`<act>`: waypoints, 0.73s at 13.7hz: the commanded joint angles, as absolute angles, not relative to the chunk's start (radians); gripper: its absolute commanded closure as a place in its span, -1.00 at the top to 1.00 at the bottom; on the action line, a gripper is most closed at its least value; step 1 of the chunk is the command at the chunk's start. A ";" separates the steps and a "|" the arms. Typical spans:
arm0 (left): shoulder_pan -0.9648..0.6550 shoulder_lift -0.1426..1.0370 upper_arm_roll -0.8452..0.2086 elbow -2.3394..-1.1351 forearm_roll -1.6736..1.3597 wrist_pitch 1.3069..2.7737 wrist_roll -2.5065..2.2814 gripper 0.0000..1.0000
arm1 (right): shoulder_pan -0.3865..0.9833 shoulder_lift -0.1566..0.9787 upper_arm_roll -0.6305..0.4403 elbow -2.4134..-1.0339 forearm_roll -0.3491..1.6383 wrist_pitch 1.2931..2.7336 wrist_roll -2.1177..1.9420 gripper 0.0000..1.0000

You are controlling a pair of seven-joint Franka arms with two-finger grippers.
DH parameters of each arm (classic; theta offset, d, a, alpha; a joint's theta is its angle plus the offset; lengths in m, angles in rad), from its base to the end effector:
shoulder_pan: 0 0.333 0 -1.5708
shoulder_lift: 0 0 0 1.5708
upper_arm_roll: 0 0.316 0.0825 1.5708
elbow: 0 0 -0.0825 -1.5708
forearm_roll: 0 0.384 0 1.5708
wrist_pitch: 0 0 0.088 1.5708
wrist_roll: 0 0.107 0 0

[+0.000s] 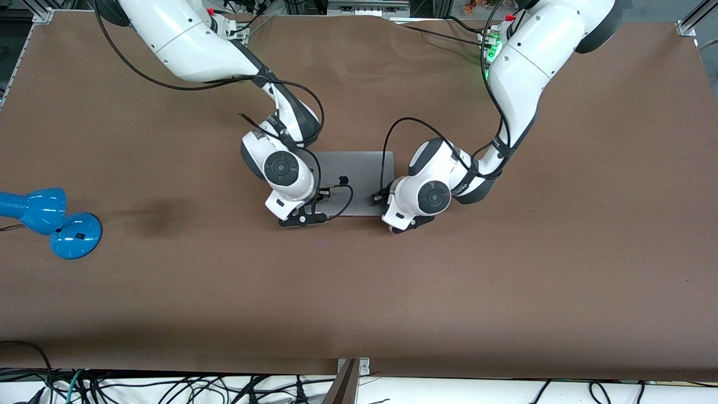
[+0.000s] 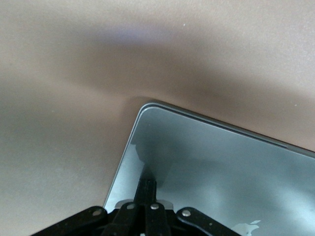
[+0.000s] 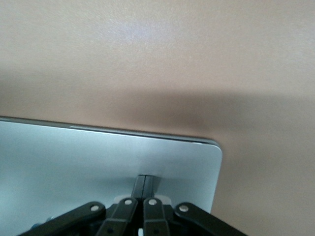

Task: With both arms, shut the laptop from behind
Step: 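Press the screen down flat onto the keyboard with both grippers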

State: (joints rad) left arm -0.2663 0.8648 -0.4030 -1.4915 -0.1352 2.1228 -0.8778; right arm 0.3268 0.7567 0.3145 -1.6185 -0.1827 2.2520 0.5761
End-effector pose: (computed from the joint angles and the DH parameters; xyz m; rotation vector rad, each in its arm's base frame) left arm 0.5670 -0.4015 0.1758 2.8414 0.5682 -0.6204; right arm 0.5635 0.3833 0.1893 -3.1116 -0.1787 0.1756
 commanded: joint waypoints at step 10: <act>-0.252 0.838 -0.393 -1.460 -0.104 2.117 -0.896 1.00 | 0.263 0.681 0.322 -1.536 -0.157 2.175 0.673 1.00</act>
State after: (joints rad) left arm -0.2595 0.8615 -0.3931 -1.4694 -0.1348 2.1361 -0.8787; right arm 0.2926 0.7411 0.3134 -1.5280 -0.1774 2.2350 0.6384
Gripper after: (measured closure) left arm 0.493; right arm 0.524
